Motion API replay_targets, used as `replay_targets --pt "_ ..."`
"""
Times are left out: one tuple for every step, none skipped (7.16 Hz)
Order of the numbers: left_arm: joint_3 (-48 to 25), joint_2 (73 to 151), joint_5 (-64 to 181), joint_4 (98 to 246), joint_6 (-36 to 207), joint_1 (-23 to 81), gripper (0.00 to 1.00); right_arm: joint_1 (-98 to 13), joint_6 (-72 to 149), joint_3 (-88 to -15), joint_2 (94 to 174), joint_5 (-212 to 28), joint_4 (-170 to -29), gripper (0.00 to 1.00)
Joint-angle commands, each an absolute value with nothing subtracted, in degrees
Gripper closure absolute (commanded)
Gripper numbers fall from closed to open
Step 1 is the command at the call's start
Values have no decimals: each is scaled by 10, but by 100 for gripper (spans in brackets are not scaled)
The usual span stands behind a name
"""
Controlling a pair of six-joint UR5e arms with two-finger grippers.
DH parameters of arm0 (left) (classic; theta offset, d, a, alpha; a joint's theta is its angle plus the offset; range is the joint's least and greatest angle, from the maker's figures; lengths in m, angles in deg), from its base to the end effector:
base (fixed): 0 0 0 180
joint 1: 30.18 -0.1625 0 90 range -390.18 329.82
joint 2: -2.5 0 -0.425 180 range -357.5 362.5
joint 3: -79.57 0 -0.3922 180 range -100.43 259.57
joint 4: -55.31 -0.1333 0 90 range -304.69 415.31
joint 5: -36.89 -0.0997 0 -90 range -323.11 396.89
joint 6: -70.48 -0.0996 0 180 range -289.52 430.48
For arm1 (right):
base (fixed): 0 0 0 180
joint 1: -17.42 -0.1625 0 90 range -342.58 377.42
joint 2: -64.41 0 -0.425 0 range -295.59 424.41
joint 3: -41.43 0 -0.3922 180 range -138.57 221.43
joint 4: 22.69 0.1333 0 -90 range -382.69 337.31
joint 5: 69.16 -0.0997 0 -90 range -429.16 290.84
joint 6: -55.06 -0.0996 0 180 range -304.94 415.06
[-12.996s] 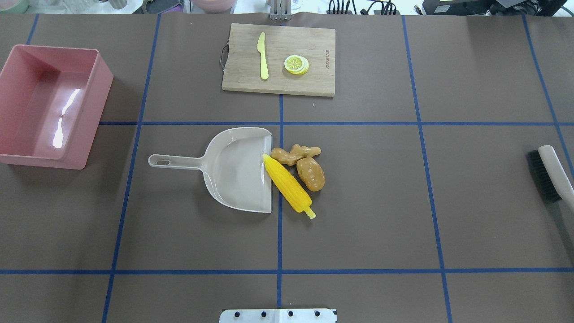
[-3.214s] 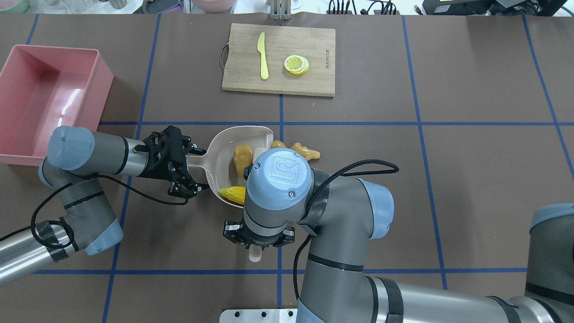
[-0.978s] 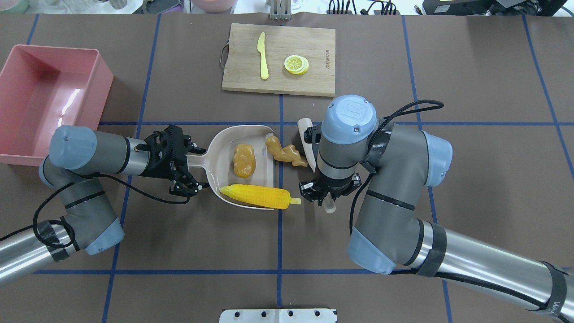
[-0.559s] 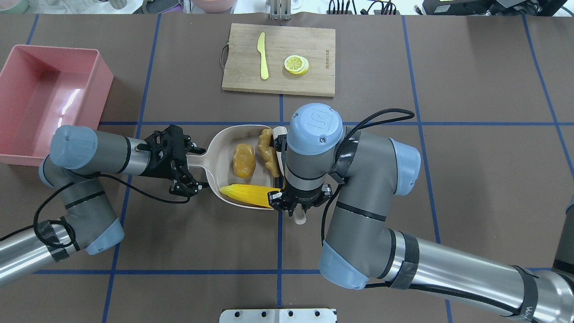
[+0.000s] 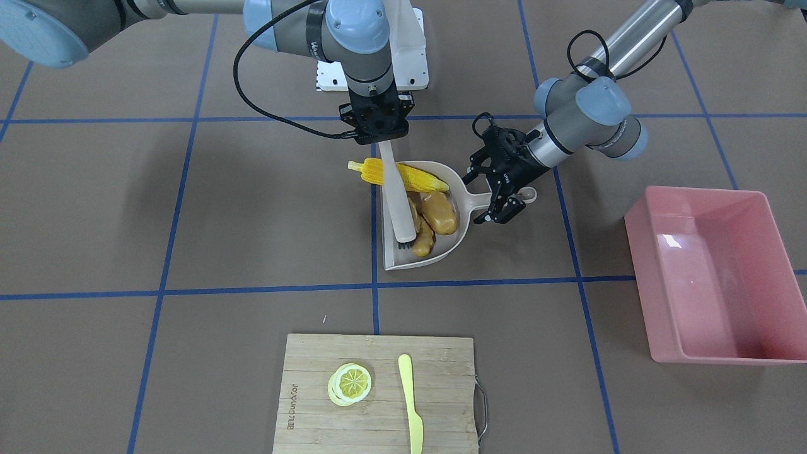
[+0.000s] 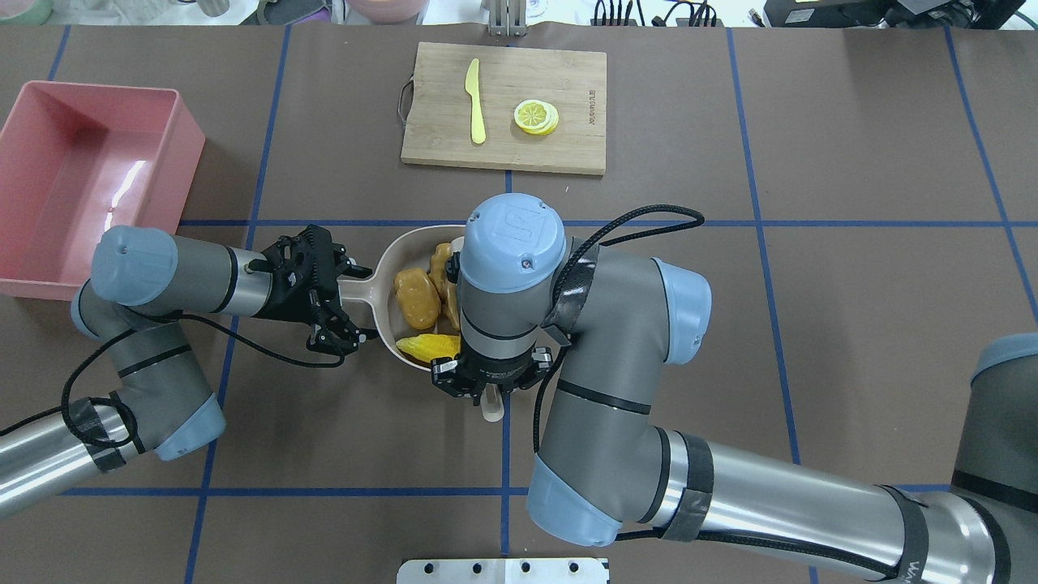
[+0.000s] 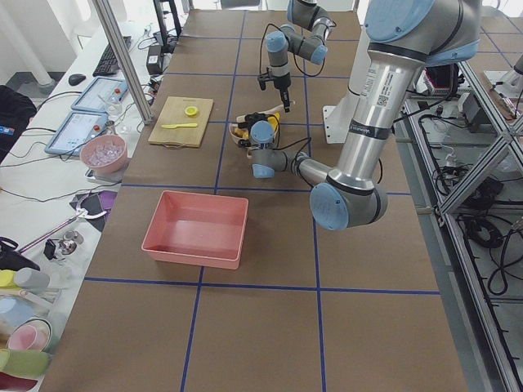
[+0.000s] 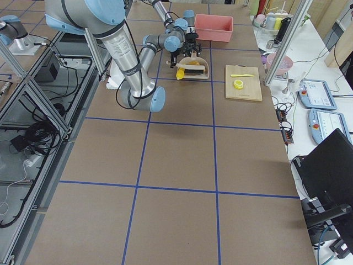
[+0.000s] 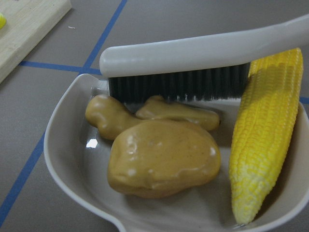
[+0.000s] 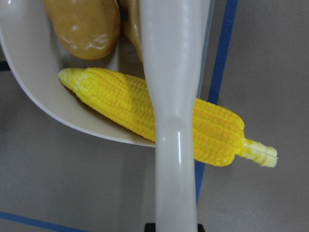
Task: Sweep and dump trash into bin
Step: 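Sweep the ginger into the dustpan with the right gripper's brush, then move the brush in the right gripper back to its spot beside the table edge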
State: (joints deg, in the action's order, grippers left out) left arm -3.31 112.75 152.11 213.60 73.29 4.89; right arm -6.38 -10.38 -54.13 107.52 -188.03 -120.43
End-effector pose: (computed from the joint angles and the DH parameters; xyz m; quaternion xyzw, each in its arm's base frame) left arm 0.4659 -0.4381 0.3870 0.4775 0.4522 0.4529 0.6020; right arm -0.5892 -0.3530 0.1338 -0.0594 -0.4305 -0.1008 0.8950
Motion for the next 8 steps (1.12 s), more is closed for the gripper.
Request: replay_targets --pt "-32 1127 1521 2136 733 49 2 -76 -103 -558 1070 -1904 -1225 100" --pt "-33 1127 1522 2136 733 49 2 -88 -96 -588 1071 -1907 -1271 100" --pt "-33 1127 1521 2136 733 49 2 -106 -93 -615 1075 -1911 -1307 100" --pt "-33 1127 1522 2136 734 49 2 -126 -76 -645 1095 -1910 -1333 100" --pt "-33 1127 1521 2136 733 49 2 -155 -47 -680 1145 -1910 -1339 100" --pt "-35 1127 1522 2135 734 49 3 -202 -2 -716 1216 -1911 -1338 100" --pt "-37 1127 1522 2135 734 50 9 -245 66 -746 1281 -1910 -1336 100" --pt "-37 1127 1522 2135 734 50 20 -274 106 -761 1332 -1911 -1332 100"
